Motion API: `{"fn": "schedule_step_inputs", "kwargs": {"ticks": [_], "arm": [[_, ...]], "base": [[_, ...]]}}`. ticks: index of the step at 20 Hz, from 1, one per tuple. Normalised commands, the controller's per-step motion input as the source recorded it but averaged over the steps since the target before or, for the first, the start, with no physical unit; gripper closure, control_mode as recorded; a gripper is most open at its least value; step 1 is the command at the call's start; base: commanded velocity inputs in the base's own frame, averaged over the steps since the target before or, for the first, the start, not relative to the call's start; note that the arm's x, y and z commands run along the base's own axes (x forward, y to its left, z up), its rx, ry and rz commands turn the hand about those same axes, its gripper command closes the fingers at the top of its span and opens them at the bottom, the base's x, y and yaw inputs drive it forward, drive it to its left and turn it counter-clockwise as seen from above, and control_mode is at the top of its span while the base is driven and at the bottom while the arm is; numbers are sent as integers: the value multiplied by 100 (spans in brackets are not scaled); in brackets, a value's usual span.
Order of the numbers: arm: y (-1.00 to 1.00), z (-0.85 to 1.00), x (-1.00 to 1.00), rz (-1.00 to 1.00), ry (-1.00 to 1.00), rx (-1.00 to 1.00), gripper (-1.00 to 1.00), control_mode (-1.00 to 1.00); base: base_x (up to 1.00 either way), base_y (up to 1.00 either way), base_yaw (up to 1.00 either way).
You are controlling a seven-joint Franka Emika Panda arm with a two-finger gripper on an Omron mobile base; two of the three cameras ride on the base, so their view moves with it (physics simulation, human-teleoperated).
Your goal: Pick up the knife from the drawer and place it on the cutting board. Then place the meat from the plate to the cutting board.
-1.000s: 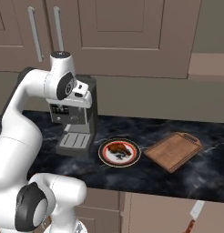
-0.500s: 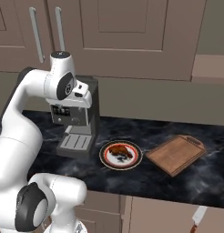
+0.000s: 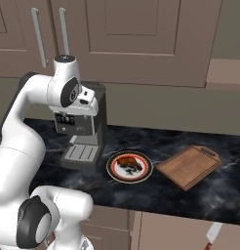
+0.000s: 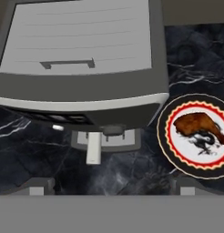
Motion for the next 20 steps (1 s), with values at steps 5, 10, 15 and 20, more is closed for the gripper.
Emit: {"fn": "schedule_step_inputs", "kwargs": {"ticks": [5, 10, 15, 20], "arm": [[0, 0, 0, 0, 0, 0, -100, 100], [-2, 0, 0, 0, 0, 0, -100, -100], [-22, 0, -32, 0, -3, 3, -100, -100], [-13, 0, -62, 0, -6, 1, -100, -100]], "base": [[60, -2, 0], [22, -1, 0], [0, 0, 0], [0, 0, 0]]}}
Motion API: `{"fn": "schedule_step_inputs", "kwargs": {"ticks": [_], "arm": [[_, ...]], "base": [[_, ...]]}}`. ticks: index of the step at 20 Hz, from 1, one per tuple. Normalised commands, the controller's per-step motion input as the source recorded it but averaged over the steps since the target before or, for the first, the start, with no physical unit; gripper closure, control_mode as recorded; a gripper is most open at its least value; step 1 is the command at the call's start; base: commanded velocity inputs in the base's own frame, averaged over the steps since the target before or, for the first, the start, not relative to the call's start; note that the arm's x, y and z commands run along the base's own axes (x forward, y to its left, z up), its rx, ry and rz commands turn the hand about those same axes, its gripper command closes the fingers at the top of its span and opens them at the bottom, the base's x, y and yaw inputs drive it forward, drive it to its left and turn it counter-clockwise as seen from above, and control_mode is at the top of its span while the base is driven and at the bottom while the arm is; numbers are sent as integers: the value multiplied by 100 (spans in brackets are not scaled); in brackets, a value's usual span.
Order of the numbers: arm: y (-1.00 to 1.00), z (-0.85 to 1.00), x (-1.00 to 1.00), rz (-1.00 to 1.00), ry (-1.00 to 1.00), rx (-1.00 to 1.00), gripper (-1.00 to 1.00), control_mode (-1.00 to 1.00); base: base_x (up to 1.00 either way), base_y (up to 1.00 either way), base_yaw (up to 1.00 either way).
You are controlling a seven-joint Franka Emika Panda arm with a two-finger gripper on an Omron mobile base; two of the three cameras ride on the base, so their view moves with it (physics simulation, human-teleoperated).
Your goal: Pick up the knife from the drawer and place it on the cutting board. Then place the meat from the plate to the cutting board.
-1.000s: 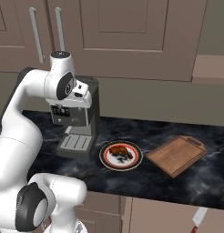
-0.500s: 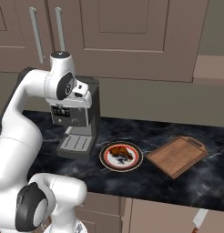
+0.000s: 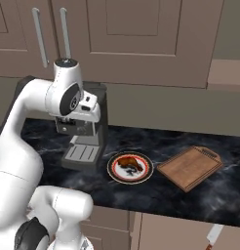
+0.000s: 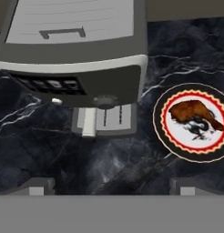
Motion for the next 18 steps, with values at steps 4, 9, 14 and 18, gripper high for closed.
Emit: {"fn": "schedule_step_inputs", "kwargs": {"ticks": [4, 9, 14, 18], "arm": [[-10, -2, -65, 0, -4, 1, -100, -100], [-8, -2, -57, 0, -2, 0, -100, -100], [0, -1, -38, 0, 0, 0, -100, -100], [0, 0, -27, 0, 0, 0, -100, -100]], "base": [[0, 0, 0], [0, 0, 0], [0, 0, 0], [0, 0, 0]]}}
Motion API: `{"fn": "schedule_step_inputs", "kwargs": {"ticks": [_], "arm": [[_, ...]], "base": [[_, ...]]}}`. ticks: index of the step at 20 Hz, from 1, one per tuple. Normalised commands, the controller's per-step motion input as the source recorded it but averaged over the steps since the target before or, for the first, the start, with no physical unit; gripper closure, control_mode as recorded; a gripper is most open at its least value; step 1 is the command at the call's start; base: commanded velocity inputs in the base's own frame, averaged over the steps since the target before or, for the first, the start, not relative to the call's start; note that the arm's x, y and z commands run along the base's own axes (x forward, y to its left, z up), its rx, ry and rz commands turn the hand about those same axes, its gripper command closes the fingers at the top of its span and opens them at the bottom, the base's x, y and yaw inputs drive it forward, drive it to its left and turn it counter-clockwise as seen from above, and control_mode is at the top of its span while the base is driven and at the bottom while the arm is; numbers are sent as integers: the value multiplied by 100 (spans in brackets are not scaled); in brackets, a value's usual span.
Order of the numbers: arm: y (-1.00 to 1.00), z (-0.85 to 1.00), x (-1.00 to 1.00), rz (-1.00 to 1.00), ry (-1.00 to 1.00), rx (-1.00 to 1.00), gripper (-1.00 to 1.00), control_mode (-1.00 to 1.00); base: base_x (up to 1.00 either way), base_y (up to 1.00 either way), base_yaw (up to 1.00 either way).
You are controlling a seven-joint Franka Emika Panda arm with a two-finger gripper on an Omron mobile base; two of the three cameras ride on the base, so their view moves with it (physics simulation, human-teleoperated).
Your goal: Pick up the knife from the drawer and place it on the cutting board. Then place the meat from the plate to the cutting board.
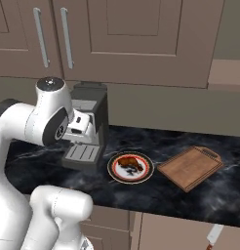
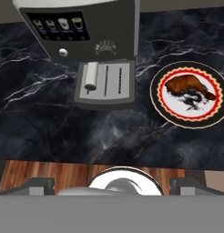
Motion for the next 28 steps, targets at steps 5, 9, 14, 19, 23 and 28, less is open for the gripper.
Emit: {"fn": "schedule_step_inputs", "kwargs": {"ticks": [5, 9, 14, 19, 23, 28], "arm": [[0, 0, -16, 0, 0, 0, -100, -100], [0, -3, 0, 0, 1, -1, -100, -100], [-24, -19, -33, 0, 2, 0, -100, -100], [-38, -27, -35, 0, 15, 0, -100, -100], [-39, -39, -21, 0, 25, -4, -100, -100], [-51, -37, -12, 0, 20, -1, -100, -100]], "base": [[0, 0, 0], [0, 0, 0], [0, 0, 0], [0, 0, 0], [0, 0, 0], [0, 0, 0]]}}
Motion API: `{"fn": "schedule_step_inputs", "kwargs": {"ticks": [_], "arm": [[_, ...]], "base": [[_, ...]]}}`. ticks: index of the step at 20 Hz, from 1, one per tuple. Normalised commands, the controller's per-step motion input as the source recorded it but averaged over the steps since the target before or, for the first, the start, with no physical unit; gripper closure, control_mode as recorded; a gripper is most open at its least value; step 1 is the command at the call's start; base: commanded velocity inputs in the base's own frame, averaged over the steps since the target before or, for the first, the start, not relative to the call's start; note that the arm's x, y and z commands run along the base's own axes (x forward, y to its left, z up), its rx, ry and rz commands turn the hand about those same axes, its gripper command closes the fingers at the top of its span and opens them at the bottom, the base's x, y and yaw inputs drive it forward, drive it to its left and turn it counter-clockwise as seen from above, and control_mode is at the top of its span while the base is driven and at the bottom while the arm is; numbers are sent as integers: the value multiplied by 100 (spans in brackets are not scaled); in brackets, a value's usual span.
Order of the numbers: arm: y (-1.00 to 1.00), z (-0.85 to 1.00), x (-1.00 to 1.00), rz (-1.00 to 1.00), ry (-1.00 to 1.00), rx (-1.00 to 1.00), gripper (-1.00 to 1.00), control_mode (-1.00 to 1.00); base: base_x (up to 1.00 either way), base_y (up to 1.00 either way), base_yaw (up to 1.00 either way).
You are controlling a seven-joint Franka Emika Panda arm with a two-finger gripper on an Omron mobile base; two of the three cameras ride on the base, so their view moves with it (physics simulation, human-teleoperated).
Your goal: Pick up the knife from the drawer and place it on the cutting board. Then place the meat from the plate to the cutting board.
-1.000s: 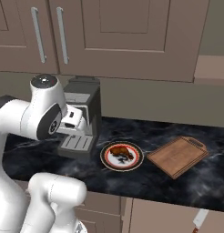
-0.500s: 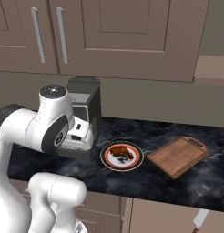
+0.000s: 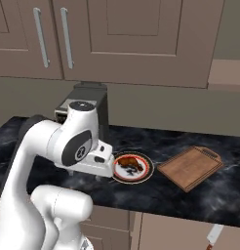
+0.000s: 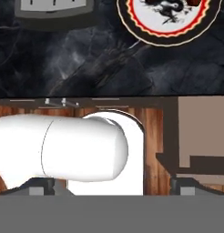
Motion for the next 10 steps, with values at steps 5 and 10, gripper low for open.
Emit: {"fn": "schedule_step_inputs", "kwargs": {"ticks": [5, 10], "arm": [[-56, -32, -24, 0, 10, 0, -100, -100], [-36, -41, -32, 0, 4, 0, -100, -100]], "base": [[0, 0, 0], [0, 0, 0]]}}
